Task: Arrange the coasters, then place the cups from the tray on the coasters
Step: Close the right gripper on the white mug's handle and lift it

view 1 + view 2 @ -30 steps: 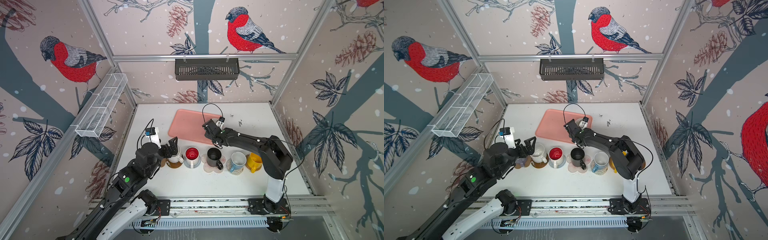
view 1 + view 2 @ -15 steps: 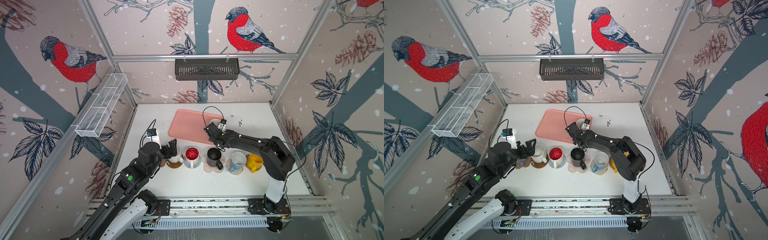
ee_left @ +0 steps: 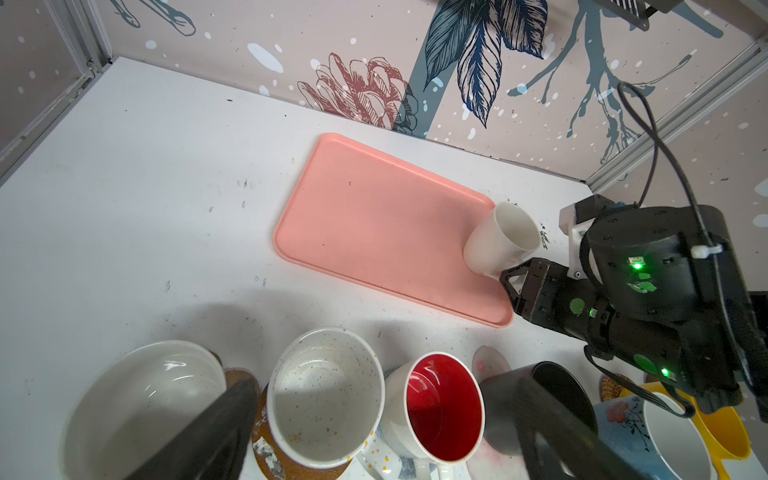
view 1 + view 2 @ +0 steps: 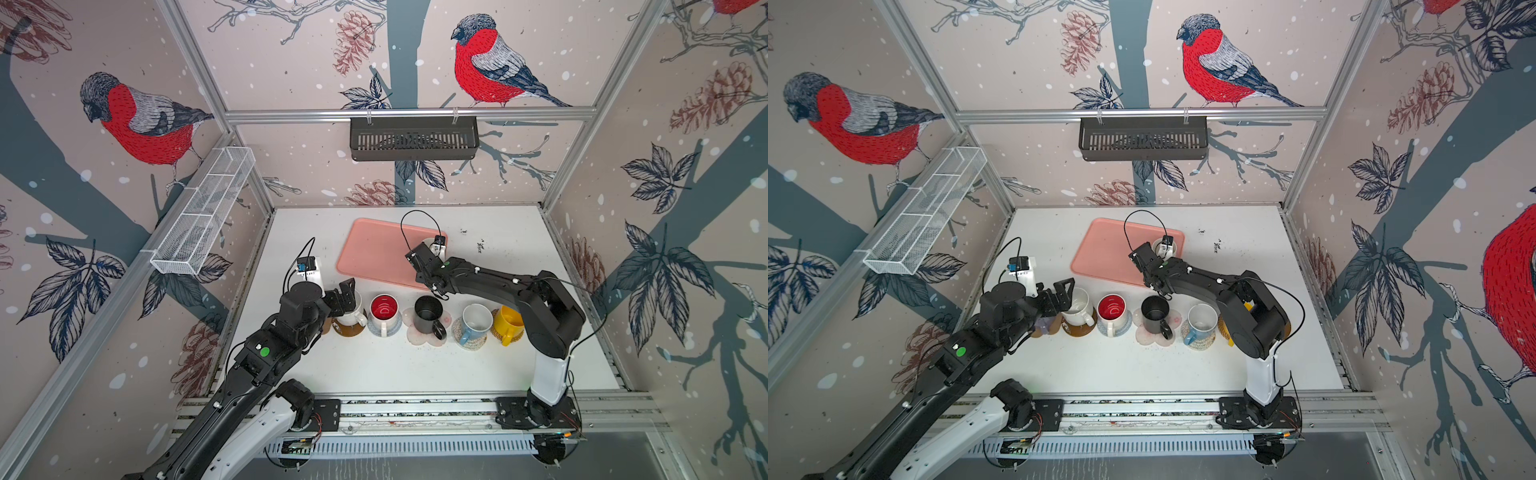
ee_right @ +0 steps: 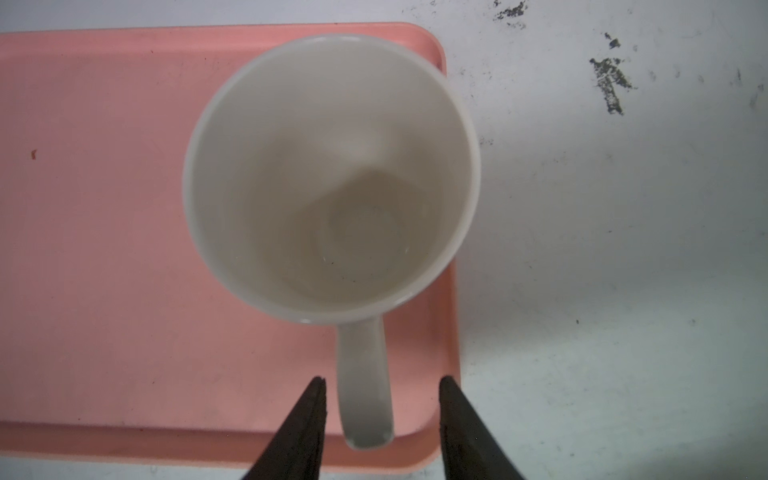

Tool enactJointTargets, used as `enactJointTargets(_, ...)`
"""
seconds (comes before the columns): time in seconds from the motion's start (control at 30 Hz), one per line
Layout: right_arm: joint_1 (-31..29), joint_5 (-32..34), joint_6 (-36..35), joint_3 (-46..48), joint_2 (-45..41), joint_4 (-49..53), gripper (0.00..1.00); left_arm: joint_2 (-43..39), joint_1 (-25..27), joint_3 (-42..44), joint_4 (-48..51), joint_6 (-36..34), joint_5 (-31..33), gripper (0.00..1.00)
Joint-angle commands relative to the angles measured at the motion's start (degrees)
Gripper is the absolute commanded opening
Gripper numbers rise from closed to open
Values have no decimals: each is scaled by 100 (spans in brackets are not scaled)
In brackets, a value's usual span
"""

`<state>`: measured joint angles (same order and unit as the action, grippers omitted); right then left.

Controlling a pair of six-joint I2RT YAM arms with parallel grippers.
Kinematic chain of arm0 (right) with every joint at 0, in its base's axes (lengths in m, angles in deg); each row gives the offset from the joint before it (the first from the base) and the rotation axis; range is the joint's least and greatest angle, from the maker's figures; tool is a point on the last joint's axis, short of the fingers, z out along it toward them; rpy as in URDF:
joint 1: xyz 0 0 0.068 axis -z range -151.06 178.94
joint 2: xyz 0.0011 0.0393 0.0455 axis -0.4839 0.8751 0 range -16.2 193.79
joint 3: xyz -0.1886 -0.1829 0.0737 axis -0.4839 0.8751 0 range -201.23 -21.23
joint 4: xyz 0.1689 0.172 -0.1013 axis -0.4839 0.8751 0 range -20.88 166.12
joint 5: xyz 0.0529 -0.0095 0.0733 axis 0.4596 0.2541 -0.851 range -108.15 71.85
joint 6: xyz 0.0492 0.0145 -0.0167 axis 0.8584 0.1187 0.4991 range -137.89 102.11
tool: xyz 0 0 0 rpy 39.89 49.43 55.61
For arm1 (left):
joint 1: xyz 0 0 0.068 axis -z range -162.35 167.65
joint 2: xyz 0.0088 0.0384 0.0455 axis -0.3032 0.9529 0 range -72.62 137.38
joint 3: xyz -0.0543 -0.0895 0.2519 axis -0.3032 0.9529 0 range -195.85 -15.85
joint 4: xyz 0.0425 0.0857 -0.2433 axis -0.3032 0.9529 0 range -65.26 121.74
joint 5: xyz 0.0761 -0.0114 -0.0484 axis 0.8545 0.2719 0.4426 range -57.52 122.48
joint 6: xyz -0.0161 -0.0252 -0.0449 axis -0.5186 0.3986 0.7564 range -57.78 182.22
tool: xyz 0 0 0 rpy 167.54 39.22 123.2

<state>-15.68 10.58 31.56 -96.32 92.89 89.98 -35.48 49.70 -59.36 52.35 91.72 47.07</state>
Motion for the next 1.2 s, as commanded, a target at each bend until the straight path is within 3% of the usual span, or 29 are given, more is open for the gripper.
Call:
enactJointTargets(0.0, 50, -104, -124, -35, 35, -77, 40, 21, -16, 11, -102, -107, -23, 95)
enactJointTargets(0.33, 207, -298, -274, -60, 90, -109, 17, 35, -28, 28, -94, -137, 9, 95)
enactJointTargets(0.67, 194, -316, -450, 39, 27, -221, 5, 97, -25, 36, -81, -142, 16, 95)
enactJointTargets(1.17, 167, -581, -858, 295, -154, -748, 1, 141, -24, 48, -72, -138, 26, 95)
